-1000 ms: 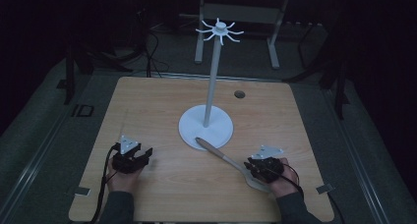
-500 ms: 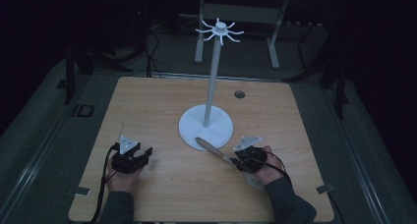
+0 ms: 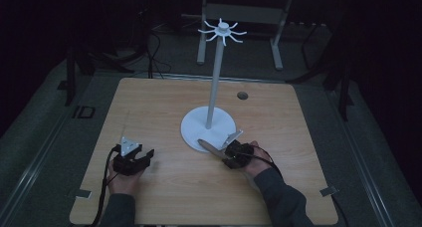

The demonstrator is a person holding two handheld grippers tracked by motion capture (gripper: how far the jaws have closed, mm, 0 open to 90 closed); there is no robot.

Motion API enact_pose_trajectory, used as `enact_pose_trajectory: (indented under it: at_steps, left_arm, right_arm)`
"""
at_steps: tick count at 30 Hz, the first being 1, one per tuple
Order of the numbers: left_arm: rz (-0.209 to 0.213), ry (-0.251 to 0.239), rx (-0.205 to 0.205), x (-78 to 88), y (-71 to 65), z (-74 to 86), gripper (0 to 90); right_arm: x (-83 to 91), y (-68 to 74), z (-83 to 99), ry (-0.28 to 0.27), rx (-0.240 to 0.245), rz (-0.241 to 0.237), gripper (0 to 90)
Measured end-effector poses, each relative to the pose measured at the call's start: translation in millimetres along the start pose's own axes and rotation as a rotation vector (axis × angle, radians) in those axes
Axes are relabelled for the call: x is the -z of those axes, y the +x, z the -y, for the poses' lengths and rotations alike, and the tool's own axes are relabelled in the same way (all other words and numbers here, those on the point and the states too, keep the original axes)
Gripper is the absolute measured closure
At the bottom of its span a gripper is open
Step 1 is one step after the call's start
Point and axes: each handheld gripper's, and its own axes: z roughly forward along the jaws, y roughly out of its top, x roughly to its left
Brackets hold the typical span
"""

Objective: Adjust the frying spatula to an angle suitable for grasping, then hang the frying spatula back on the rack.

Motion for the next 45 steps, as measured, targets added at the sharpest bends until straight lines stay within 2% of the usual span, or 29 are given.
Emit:
enact_pose_trajectory:
  at_steps: [6,11,16,23,32,45]
  left_arm:
    - [-0.001,-0.001,-0.001,0.0,0.1,-0.2,47.7]
    - [-0.002,-0.001,0.000,0.0,0.2,-0.2,47.7]
    - [-0.001,-0.001,-0.001,0.0,-0.1,-0.1,47.7]
    - [-0.003,-0.001,-0.001,-0.3,0.0,-0.1,47.7]
    - [-0.004,0.000,-0.001,-1.1,0.2,-0.4,47.7]
    - [-0.007,-0.006,0.000,0.2,0.0,-0.7,47.7]
  right_arm:
    - [-9.1,-3.9,-9.1,0.042,-0.024,-0.030,68.9]
    - [-11.7,-6.0,-17.4,0.078,-0.040,-0.058,68.1]
    - [-12.3,-7.0,-20.9,0.101,-0.045,-0.058,74.3]
    - [-10.4,-6.4,-15.8,0.073,-0.042,-0.029,74.7]
    - [-0.7,-8.1,-10.9,0.019,-0.051,-0.021,74.8]
    - [8.3,-8.3,-8.0,-0.030,-0.062,0.006,74.7]
